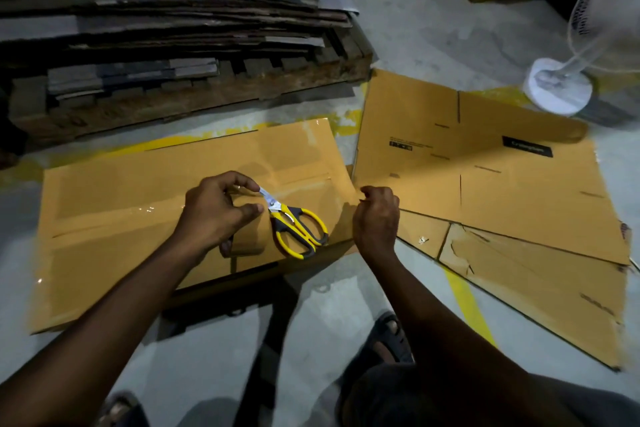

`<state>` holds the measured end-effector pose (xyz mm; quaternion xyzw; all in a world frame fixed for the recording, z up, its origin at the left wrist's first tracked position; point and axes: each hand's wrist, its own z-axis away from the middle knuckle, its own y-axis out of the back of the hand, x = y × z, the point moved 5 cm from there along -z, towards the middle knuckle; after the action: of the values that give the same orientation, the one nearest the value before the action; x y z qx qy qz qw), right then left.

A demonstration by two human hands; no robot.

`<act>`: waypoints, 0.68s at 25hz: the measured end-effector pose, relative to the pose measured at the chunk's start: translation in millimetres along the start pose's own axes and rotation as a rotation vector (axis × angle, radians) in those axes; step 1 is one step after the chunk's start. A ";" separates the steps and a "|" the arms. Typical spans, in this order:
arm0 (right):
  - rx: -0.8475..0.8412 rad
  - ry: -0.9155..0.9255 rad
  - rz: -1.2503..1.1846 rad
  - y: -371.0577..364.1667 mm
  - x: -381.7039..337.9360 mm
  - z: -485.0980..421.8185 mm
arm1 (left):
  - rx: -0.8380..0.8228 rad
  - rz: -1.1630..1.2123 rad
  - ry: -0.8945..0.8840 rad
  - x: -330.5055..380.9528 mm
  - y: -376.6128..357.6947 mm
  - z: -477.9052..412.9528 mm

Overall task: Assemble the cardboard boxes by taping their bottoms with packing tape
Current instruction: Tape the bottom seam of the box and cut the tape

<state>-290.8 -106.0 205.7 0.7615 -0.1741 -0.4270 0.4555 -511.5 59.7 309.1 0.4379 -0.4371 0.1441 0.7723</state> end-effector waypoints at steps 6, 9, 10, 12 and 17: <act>-0.175 -0.045 -0.024 3.5 16.1 9.4 | -0.014 0.009 0.010 3.7 -1.0 8.6; -0.258 -0.057 0.039 -7.2 9.7 27.9 | 0.001 0.008 0.005 5.5 -2.1 11.0; -0.292 -0.038 0.087 -11.0 8.4 31.6 | 0.004 0.006 0.006 5.9 -2.7 11.3; -0.373 -0.029 0.179 -16.6 12.5 33.3 | -0.004 0.002 0.008 7.0 -5.5 11.5; -0.348 -0.087 -0.011 -17.1 8.3 6.2 | 0.002 0.001 0.013 8.4 -6.7 9.1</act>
<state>-293.1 -105.9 185.8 0.6527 -0.1129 -0.4857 0.5703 -507.6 47.2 314.3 0.4377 -0.4321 0.1476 0.7745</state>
